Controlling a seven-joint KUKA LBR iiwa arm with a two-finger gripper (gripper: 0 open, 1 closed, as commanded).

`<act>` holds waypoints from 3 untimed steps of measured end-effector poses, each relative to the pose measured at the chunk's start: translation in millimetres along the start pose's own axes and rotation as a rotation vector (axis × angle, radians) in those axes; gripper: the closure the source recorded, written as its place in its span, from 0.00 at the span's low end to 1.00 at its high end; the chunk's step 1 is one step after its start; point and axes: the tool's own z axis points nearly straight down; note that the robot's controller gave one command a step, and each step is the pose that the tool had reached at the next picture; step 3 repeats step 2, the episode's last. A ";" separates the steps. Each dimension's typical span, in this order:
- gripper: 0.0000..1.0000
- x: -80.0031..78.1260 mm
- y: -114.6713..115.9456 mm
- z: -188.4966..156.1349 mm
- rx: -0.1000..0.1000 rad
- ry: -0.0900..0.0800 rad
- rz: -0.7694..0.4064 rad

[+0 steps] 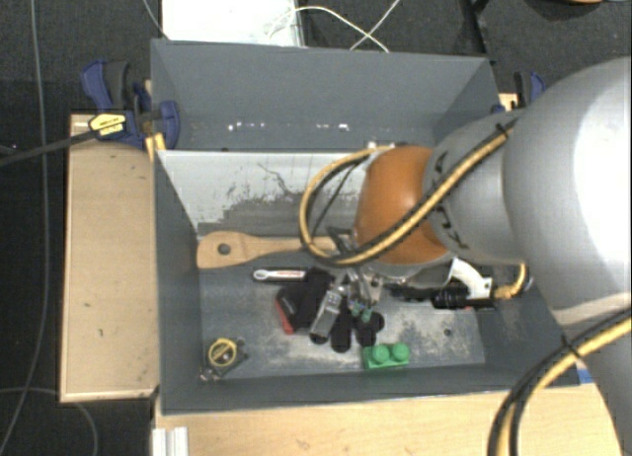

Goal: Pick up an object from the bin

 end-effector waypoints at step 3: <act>1.00 -21.0 12.0 1.1 0.020 0.017 0.483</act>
Offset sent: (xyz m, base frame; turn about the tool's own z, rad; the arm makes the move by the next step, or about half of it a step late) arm 0.0000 0.0000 0.0000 0.0000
